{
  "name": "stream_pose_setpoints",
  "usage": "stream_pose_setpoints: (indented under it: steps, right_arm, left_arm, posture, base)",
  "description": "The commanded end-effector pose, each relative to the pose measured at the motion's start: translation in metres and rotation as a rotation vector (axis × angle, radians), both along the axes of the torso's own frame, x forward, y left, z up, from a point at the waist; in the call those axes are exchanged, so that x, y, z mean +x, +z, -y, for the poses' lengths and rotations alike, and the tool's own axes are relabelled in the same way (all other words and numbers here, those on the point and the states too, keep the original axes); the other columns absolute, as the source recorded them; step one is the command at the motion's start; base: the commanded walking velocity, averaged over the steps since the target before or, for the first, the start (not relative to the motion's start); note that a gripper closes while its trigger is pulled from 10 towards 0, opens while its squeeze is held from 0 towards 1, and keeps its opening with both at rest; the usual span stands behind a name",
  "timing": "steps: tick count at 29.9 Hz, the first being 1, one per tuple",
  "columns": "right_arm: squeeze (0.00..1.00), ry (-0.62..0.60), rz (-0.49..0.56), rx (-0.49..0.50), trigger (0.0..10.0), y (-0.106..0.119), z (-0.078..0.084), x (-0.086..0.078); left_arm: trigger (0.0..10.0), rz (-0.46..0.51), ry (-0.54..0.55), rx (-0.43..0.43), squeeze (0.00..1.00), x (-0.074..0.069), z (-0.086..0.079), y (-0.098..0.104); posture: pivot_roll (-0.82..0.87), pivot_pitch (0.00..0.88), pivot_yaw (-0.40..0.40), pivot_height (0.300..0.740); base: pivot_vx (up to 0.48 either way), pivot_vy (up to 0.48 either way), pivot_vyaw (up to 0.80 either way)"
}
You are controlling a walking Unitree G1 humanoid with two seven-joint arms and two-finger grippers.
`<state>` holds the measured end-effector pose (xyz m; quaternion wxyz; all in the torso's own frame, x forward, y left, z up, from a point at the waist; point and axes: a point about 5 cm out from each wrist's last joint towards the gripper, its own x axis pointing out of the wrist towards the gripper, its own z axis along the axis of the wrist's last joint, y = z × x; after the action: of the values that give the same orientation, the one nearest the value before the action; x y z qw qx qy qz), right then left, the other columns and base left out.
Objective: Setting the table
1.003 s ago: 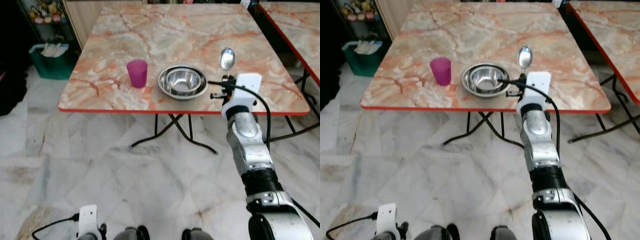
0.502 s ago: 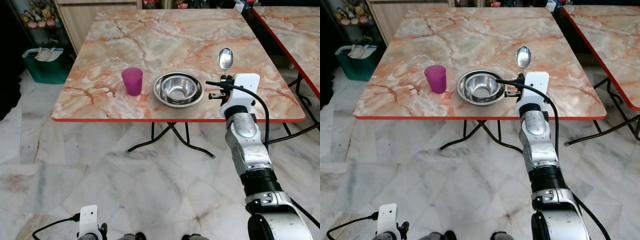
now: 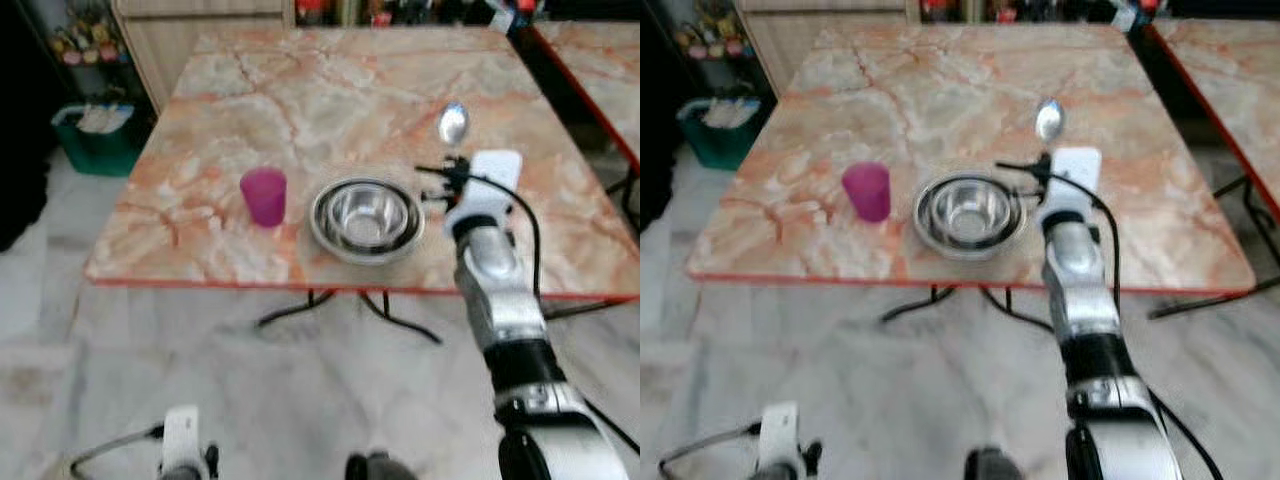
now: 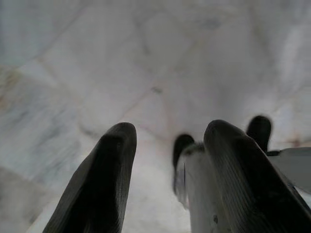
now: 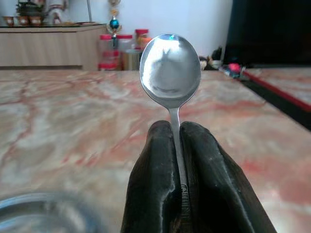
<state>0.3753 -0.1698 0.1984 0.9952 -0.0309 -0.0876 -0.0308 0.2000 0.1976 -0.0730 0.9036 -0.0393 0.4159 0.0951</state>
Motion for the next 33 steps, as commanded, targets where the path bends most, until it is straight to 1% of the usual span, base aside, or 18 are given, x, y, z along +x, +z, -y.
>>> stream_pose_setpoints:
  steps: [1,3,12,18,20,29,33]
  right_arm:
    - [0.00,0.022,0.015,0.006,10.0,0.0044,-0.0085,0.0007]
    - [0.00,0.021,0.015,0.006,10.0,0.0044,-0.0084,0.0008]
    - [0.00,0.016,0.006,-0.003,10.0,0.0037,-0.0062,0.0005]
    - [0.00,0.012,-0.003,-0.006,10.0,0.0012,-0.0046,-0.0009]
    - [0.00,0.011,-0.006,-0.006,10.0,0.0007,-0.0044,-0.0010]
    - [0.00,0.012,-0.020,-0.007,10.0,-0.0011,-0.0048,-0.0007]
    - [0.00,0.014,-0.029,-0.009,10.0,-0.0028,-0.0053,-0.0008]
  left_arm:
    - [10.0,-0.032,0.017,0.014,0.00,-0.0107,-0.0084,-0.0044]
    - [10.0,-0.028,0.021,0.012,0.00,-0.0104,-0.0084,-0.0041]
    - [10.0,-0.012,0.038,0.002,0.00,-0.0098,-0.0087,-0.0034]
    - [10.0,-0.018,0.022,0.011,0.00,-0.0100,-0.0097,-0.0035]
    - [10.0,-0.019,0.016,0.016,0.00,-0.0100,-0.0102,-0.0034]
    - [10.0,-0.022,0.019,0.022,0.00,-0.0105,-0.0106,-0.0036]
    - [10.0,-0.022,0.029,0.018,0.00,-0.0108,-0.0108,-0.0038]
  posture:
    - [0.01,0.174,0.007,0.711]
    - [0.01,0.174,0.007,0.711]
    - [0.02,0.174,0.009,0.711]
    - [0.01,0.174,0.010,0.711]
    - [0.01,0.174,0.010,0.711]
    - [0.01,0.174,0.010,0.711]
    - [0.01,0.174,0.010,0.711]
  base:
    - [0.319,0.000,0.00]
    - [0.300,0.000,0.00]
    - [0.000,0.000,0.00]
    - [0.000,0.000,0.00]
    - [0.000,-0.244,0.00]
    - [0.000,-0.478,0.00]
    - [0.000,0.000,0.00]
